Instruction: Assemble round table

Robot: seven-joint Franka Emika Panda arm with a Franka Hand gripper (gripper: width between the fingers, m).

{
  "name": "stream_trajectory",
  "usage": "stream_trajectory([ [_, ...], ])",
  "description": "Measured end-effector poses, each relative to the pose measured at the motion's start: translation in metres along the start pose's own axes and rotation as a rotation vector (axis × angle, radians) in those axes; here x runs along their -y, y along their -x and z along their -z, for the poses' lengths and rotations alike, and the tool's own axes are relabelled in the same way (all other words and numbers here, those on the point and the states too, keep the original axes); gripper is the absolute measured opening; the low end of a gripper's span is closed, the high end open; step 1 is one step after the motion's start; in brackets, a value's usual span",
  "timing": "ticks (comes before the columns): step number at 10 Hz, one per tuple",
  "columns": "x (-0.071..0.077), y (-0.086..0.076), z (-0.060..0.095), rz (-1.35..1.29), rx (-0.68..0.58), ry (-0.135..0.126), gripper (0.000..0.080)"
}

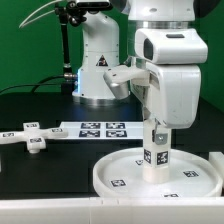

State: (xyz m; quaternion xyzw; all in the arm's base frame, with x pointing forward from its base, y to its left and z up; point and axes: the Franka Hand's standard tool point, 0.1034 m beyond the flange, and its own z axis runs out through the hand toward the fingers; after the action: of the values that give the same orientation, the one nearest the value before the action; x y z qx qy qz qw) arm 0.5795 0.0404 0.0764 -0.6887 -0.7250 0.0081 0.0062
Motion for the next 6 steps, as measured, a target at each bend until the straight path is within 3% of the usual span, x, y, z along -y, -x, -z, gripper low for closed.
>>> stream_trajectory([
  [2,0.0044,0.0028,-0.0011,-0.254,0.001,-0.028,0.0410],
  [6,0.0039,0.0032,-0.0011,-0.553,-0.002,-0.026,0.0410],
])
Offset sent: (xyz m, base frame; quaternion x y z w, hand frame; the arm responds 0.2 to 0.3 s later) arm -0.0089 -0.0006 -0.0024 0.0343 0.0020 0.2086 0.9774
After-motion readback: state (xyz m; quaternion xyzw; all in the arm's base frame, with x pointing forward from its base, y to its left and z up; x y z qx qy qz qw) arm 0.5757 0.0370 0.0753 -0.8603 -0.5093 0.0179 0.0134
